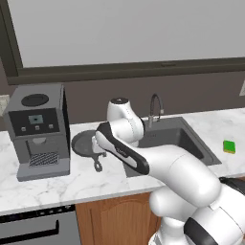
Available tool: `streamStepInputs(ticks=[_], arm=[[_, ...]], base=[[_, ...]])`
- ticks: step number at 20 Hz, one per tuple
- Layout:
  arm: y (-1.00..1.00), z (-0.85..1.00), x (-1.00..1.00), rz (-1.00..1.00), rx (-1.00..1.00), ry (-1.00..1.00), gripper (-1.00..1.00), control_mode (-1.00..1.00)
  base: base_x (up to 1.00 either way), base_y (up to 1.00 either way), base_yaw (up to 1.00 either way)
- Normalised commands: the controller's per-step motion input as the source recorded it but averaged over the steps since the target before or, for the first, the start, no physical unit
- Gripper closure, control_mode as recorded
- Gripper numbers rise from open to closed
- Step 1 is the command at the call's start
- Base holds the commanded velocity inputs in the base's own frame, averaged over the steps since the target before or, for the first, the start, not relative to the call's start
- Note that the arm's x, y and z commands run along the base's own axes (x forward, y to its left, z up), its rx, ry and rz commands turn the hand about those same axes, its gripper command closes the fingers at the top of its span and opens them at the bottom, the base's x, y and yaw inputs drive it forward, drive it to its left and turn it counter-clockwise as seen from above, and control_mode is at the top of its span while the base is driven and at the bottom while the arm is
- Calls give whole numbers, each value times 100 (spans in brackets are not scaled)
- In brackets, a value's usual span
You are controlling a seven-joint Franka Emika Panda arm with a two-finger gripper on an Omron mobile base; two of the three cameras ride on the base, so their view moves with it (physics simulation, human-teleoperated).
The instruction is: Pick the pan and sponge and place them into the sink. Then turn on the water.
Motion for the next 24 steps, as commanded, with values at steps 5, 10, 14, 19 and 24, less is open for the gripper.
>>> streamStepInputs(ticks=[5, 10, 14, 19, 24], arm=[[10, -14, 8, 0, 1, 0, -100, -100], [11, -13, 8, 0, 2, 0, -100, -100], [5, -11, 7, 0, 2, 0, -100, -100], [0, -7, 10, 0, 0, -2, -100, -100], [10, -8, 18, 0, 0, -2, -100, -100]], base=[[0, 0, 0], [0, 0, 0], [0, 0, 0], [0, 0, 0], [0, 0, 0]])
